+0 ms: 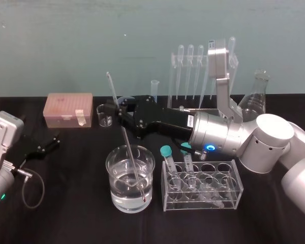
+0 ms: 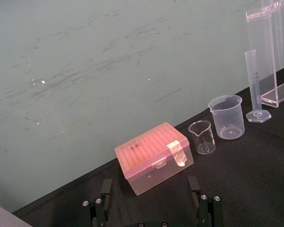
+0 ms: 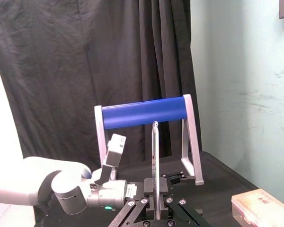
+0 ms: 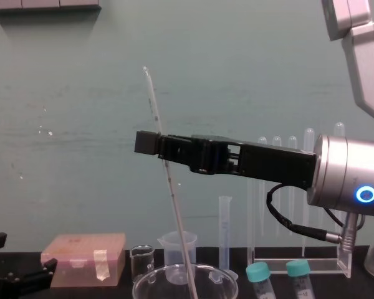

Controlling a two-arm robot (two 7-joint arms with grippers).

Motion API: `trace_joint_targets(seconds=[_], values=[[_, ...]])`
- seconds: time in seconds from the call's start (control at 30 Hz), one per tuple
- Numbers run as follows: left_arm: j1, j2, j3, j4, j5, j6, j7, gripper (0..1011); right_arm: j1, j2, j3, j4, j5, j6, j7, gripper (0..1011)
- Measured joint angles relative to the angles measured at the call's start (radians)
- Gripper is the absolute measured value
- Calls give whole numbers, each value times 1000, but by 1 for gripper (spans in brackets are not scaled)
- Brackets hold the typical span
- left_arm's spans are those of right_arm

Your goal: Hold the thermometer with one hand and immerse one end into the beaker, then reinsert it into the test tube rack.

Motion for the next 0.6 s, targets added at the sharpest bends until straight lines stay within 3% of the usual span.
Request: trace_joint_targets(seconds=[0.6], values=[[0, 0, 0, 0, 0, 0, 0, 1008, -1, 2, -1, -4, 0, 1, 0, 52]])
